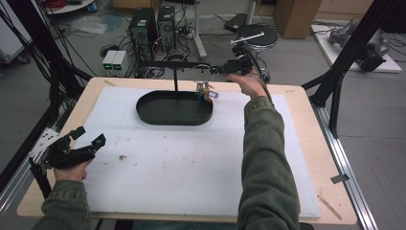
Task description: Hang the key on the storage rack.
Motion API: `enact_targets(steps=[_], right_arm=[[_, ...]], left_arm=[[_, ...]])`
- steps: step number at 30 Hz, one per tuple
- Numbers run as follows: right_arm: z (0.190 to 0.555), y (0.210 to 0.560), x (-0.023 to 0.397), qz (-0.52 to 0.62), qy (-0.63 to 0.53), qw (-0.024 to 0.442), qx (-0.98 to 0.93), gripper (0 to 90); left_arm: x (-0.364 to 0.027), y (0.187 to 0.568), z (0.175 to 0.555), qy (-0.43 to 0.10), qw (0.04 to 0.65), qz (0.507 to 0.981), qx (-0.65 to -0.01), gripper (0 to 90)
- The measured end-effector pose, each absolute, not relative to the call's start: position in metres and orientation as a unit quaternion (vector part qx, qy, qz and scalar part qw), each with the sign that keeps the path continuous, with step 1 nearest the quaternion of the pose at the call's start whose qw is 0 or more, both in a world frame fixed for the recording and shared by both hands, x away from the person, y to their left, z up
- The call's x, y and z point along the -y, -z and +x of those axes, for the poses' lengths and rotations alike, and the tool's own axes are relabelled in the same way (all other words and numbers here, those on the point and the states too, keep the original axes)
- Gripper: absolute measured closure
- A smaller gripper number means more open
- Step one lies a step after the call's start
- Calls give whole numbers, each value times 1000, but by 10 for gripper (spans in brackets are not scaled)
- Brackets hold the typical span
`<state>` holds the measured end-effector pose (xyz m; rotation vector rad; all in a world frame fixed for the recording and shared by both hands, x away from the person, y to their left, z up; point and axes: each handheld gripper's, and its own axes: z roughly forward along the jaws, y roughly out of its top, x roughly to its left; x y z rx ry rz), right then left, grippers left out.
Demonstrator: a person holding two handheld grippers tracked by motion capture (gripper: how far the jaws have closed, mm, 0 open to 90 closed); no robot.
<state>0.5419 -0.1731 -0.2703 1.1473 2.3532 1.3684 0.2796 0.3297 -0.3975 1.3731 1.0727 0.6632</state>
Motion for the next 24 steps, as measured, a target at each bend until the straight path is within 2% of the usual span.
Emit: enact_targets(steps=[2,14,24], right_arm=[[536,265,175,372,-458,112,-799,4],[514,250,186,357,-442,151,-809,4],[499,269,207,367,-444,160,-801,4]], left_arm=[[-330,397,279,-286,596,591,-462,60],[-329,397,279,-288,594,593,-461,60],[-327,397,280,-288,593,595,-460,60]])
